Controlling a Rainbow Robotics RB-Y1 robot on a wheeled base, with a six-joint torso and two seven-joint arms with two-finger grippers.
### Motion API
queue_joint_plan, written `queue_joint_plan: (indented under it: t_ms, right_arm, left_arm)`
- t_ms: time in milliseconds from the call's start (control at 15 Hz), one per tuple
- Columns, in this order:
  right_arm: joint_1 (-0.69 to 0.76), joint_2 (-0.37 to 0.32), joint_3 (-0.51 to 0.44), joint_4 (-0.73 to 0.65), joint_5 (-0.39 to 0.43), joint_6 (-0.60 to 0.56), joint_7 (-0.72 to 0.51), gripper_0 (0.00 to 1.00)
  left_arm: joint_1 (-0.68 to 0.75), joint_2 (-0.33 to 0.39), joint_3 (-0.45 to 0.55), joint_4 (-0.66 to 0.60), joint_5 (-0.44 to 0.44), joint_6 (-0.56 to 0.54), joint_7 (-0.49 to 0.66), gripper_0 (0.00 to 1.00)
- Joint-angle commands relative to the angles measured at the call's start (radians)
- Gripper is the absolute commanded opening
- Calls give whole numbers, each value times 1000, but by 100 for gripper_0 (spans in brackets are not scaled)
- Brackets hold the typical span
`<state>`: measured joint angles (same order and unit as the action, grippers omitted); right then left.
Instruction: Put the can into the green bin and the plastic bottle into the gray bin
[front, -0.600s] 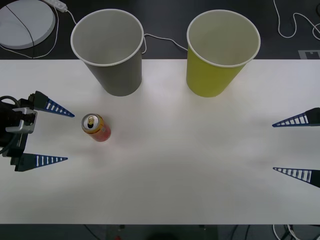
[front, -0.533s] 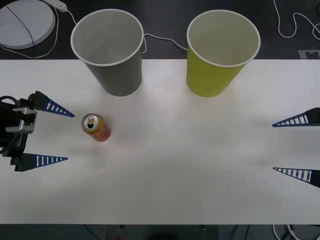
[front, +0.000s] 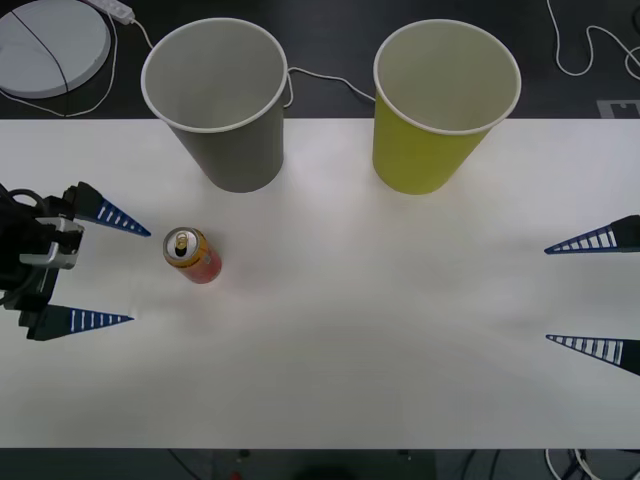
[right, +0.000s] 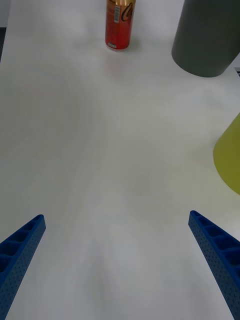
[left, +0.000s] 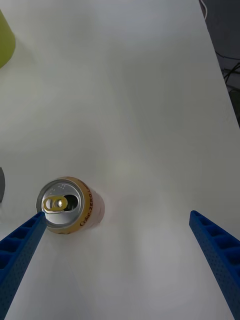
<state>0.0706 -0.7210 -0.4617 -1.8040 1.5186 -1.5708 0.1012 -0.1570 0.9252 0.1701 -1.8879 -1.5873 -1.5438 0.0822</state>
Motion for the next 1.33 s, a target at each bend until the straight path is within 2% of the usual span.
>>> queue_joint_plan:
  t_ms: [67,533,800,1333]
  right_arm:
    - [0,0,0,0,0,0,0,100]
    - [0,0,0,0,0,0,0,100]
    - [0,0,0,0,0,0,0,100]
    - [0,0,0,0,0,0,0,100]
  left_arm:
    - [-1,4,0,19,26,18,11,100]
    - [-1,3,-1,280,214,136,-35,100]
    - [-1,1,-29,395,277,177,-188,100]
    - [-35,-17,-184,708,517,212,-499,100]
